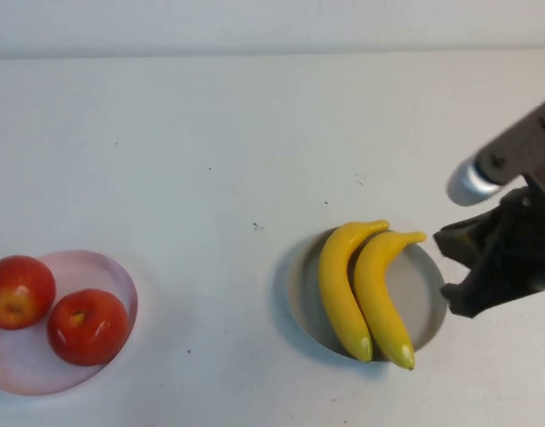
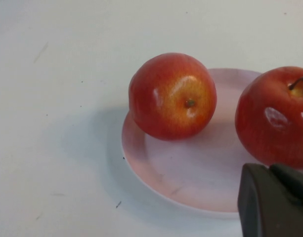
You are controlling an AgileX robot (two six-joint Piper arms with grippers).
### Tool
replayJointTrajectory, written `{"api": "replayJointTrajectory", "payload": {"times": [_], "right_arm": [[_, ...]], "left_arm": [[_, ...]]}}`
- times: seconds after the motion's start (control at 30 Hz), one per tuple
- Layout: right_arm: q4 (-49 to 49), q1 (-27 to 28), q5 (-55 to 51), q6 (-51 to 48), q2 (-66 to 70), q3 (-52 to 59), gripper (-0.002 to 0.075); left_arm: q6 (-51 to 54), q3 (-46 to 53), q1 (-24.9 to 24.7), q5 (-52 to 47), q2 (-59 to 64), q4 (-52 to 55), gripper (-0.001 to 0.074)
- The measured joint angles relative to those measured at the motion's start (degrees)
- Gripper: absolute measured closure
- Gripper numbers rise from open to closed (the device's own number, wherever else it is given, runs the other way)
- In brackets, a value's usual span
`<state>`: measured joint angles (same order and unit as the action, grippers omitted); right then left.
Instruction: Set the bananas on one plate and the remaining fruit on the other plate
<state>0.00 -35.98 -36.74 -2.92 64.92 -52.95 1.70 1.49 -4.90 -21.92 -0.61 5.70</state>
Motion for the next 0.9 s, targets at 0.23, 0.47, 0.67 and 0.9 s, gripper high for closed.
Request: {"api": "replayJointTrajectory", "payload": {"times": [0.23,0.47,0.67,0.9], "right_arm": [[-5.6,14.2,47.8,0.4,-14.2,32.1,0.0741],[-3.4,25.9,60.8,4.0,-30.7,50.5,0.0741],[-1.0,29.3,46.2,4.4,-46.3,52.0,0.0741],[-0.6,31.7,26.8,4.4,-63.8,52.0,0.0741]], "left_arm": [[0.0,0.0,0.0,0.0,0.0,0.0,0.0739],[0.0,0.0,0.0,0.0,0.0,0.0,0.0739],[0.0,0.0,0.0,0.0,0.0,0.0,0.0739],[0.0,0.0,0.0,0.0,0.0,0.0,0.0739]]}}
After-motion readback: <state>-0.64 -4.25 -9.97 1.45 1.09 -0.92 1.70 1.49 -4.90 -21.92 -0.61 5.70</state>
